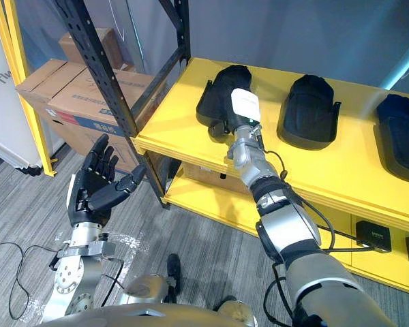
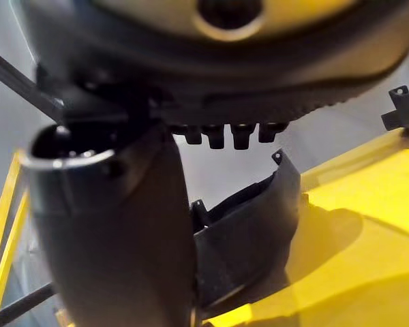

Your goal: Walk over and take three plastic housings, then place them on the shelf

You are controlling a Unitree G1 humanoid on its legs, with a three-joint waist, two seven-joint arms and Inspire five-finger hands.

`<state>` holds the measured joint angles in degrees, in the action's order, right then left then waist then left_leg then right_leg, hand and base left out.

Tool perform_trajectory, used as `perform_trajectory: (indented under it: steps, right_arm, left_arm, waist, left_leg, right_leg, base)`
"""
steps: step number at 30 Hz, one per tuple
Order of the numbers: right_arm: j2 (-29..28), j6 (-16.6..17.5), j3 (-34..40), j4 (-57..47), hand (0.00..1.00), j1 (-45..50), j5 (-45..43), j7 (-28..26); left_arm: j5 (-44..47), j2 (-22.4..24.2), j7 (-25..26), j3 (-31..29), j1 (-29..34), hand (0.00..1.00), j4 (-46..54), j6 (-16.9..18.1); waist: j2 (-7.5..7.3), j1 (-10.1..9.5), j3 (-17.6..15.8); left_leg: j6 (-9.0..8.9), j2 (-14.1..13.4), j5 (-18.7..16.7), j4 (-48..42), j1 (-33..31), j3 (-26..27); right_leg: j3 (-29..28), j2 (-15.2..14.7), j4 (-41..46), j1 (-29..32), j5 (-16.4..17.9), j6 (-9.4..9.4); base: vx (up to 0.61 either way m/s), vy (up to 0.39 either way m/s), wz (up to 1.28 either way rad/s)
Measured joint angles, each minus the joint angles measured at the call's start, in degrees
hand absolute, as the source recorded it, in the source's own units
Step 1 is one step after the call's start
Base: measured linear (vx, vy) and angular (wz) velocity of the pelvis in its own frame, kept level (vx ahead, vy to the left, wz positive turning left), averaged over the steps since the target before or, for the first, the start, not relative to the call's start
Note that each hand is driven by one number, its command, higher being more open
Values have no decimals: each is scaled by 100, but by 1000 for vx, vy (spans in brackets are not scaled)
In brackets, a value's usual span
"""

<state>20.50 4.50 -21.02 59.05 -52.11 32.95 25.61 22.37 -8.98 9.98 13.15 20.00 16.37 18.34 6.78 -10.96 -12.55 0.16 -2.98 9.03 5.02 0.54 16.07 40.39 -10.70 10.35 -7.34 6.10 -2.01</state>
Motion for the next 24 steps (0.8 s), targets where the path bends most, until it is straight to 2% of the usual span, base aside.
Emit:
perform_trajectory:
  steps: [3,8,11,12,13,14,15,17,19,21,23,24]
  right_arm:
    - [9,9,-46,1,100,-14,0,1]
    - [12,211,-280,-81,100,-6,-10,-36]
    - [210,221,-180,-1978,100,840,-242,-361]
    - [228,256,-89,-2919,100,1305,-542,-657]
    - [229,275,-44,-3394,100,1588,-752,-816]
    - [236,408,14,-4386,100,2253,-1362,-1276]
    - [239,441,19,-4730,100,2507,-1599,-1465]
    - [213,533,26,-5944,100,3454,-2820,-2265]
    - [155,726,63,-6651,100,4095,-3665,-2718]
    - [20,927,243,-7120,100,4490,-4059,-2959]
    - [-323,1103,728,-7420,100,4783,-4272,-2983]
    - [-548,1184,1217,-7567,100,4953,-4308,-2921]
  left_arm:
    - [2,0,1,1,-25,100,-109,0]
    - [-19,3,181,-8,-28,100,-120,2]
    - [-151,19,489,-232,-25,100,-115,28]
    - [-266,29,623,-452,-24,100,-114,30]
    - [-267,32,673,-569,-32,100,-105,30]
    - [-276,52,827,-854,-27,100,-56,35]
    - [-277,72,881,-959,-27,100,-39,39]
    - [-297,134,1049,-1320,-25,100,34,55]
    - [-489,140,1131,-1517,-19,100,89,73]
    - [-508,166,1164,-1649,13,100,147,121]
    - [-532,252,1237,-1788,17,100,197,150]
    - [-642,330,1287,-1933,21,100,203,154]
  waist:
    - [7,9,5]
    - [13,34,9]
    - [8,134,12]
    - [-2,207,17]
    - [-15,241,24]
    - [-56,374,43]
    - [-78,423,55]
    - [-190,505,123]
    - [-317,542,206]
    - [-402,619,282]
    - [-458,655,363]
    - [-470,671,409]
  left_leg:
    - [-1,-18,-1,0,3,19]
    - [0,-78,5,-16,57,148]
    - [-10,-94,-9,-18,84,286]
    - [-18,-109,-19,-19,87,364]
    - [-19,-115,-20,-20,92,420]
    - [-21,-115,-22,-20,113,465]
    - [-30,-116,-28,-20,132,484]
    - [-109,-154,-96,-18,239,644]
    - [-141,-195,-153,-14,282,724]
    - [-178,-223,-220,-1,294,781]
    - [-175,-239,-236,1,289,855]
    - [-162,-239,-251,1,290,885]
  right_leg:
    - [-8,30,-69,-14,-4,-2]
    - [-132,105,-160,-18,-36,22]
    - [-248,150,-278,-22,-100,19]
    - [-303,182,-372,-22,-157,21]
    - [-317,191,-404,-23,-175,23]
    - [-318,205,-464,-67,-199,14]
    - [-327,204,-466,-77,-202,12]
    - [-463,248,-546,-146,-207,14]
    - [-519,315,-664,-196,-219,23]
    - [-579,350,-709,-193,-220,21]
    - [-628,380,-792,-186,-234,0]
    - [-652,387,-850,-183,-242,-15]
  base:
    - [11,-9,-4]
    - [32,-30,-14]
    - [66,-17,-21]
    - [73,-15,-24]
    - [97,-22,-19]
    - [65,-15,-9]
    - [81,-20,-15]
    - [65,-26,-28]
    - [45,-39,-21]
    - [26,-22,-18]
    - [20,-1,-16]
    - [23,19,-15]
